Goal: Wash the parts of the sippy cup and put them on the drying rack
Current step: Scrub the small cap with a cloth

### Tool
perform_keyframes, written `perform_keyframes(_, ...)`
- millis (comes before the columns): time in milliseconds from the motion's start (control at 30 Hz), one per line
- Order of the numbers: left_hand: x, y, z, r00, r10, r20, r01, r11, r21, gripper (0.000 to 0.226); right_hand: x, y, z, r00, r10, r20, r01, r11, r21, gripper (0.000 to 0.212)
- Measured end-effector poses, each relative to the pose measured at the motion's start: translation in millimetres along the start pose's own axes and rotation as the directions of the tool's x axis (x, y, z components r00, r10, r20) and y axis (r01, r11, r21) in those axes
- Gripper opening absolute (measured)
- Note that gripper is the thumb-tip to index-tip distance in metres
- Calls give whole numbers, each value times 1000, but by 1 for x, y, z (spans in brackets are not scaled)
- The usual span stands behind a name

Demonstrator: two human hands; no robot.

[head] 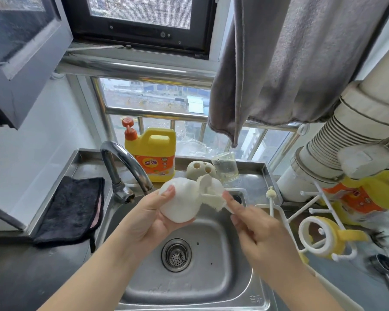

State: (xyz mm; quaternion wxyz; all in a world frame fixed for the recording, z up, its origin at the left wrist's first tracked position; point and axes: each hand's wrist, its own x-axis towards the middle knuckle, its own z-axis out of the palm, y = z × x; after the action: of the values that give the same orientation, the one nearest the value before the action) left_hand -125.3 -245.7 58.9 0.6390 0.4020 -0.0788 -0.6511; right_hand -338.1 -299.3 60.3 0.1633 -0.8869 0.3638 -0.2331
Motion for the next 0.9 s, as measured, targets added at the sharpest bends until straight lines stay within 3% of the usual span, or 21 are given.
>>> perform_keyframes(133,0,-1,5,1000,-4,24,4,1000,12,49,7,-19,5,994,-107,-13,108,993,44,57)
perform_keyframes(233,0,3,0,1000,-5,0,5,1000,-16,76,-14,-10,0,998,-63,13,63,998,-13,58)
perform_keyframes(400,1,-5,4,1000,-18,22,18,1000,-7,54,8,-8,-4,997,-45,-70,44,999,-12,58)
perform_keyframes(500,1,-5,8,999,-16,34,17,1000,-17,60,-1,-19,0,990,-134,-38,134,991,-4,56)
perform_keyframes(600,-1,-4,4,1000,-27,3,27,998,-62,76,-23,-7,-1,996,-94,-9,93,995,-39,61)
perform_keyframes(700,0,-7,3,999,-50,-7,49,997,-63,49,-9,2,-5,998,-28,-52,25,998,-66,60)
perform_keyframes(800,-1,-10,10,999,-51,7,52,997,-51,42,2,-7,-4,994,-88,-66,88,996,-10,53)
perform_keyframes(900,-3,-8,10,999,-54,7,55,997,-59,58,-17,-8,-2,992,-123,-16,123,992,-9,52)
